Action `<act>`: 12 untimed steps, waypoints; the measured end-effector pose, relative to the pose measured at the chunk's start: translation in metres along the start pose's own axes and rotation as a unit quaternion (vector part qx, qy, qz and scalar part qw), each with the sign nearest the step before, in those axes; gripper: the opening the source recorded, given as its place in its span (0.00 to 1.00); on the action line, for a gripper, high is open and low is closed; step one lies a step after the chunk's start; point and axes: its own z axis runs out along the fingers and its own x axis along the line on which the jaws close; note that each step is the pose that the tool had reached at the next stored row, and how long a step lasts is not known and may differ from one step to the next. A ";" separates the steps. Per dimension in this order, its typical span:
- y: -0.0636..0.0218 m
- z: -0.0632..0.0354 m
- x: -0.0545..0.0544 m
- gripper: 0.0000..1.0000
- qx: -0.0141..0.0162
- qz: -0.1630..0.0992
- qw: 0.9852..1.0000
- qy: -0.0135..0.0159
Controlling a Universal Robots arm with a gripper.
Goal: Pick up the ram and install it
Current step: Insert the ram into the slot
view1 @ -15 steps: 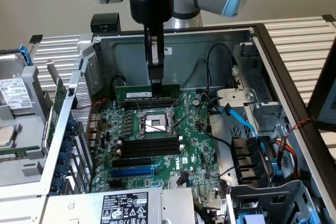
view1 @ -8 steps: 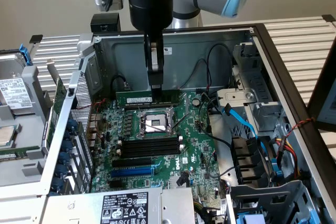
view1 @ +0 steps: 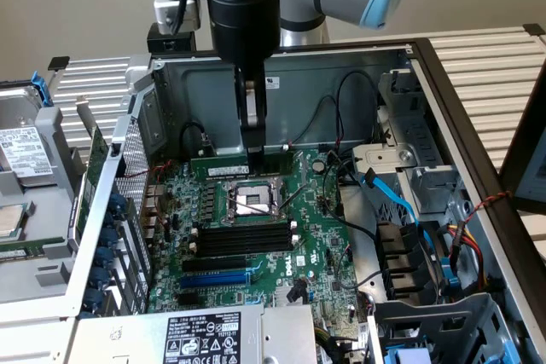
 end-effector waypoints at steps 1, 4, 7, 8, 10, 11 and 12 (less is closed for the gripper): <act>0.0002 0.0010 0.000 0.13 0.000 0.000 1.000 0.000; 0.0006 0.0042 0.000 0.13 0.000 0.000 1.000 0.000; 0.0008 0.0065 0.002 0.13 0.000 0.000 1.000 0.000; 0.0008 0.0073 0.003 0.13 0.000 0.000 1.000 0.000; 0.0008 0.0088 0.005 0.13 0.000 0.000 1.000 0.000; 0.0008 0.0099 0.005 0.13 0.000 0.000 1.000 0.000; 0.0009 0.0112 0.005 0.13 0.000 0.000 1.000 0.000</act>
